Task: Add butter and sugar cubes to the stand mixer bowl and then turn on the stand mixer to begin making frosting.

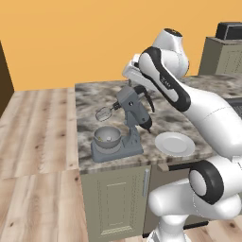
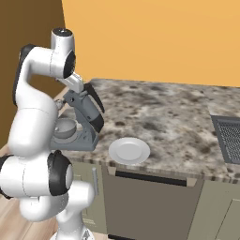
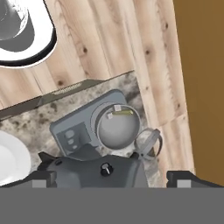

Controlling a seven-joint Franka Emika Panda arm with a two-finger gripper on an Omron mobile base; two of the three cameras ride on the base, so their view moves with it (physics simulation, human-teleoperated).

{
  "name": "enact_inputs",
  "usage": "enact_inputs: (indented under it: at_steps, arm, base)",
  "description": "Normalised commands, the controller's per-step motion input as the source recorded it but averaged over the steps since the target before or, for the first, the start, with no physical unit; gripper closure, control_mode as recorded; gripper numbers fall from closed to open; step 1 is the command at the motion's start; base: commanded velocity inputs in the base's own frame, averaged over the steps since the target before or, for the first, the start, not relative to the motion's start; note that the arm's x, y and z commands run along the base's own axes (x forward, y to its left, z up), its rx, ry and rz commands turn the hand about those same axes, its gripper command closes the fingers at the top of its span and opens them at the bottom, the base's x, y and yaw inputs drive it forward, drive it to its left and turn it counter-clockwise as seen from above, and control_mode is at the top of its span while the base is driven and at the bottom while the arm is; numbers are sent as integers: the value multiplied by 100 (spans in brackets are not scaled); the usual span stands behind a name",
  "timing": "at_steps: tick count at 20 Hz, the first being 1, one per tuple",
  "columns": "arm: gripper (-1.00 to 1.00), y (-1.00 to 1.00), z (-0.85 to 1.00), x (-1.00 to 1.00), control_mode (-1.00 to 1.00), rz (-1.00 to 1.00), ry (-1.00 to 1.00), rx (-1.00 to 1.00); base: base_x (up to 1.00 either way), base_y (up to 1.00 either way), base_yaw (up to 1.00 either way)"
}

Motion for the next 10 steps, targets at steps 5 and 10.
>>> enact_inputs:
  at_steps: [5, 10]
  arm:
    - [-100, 7, -14, 17, -100, 0, -7, -11]
    - [-100, 1, -3, 34, -100, 0, -1, -9]
  base:
    - [0, 0, 0]
    - [0, 0, 0]
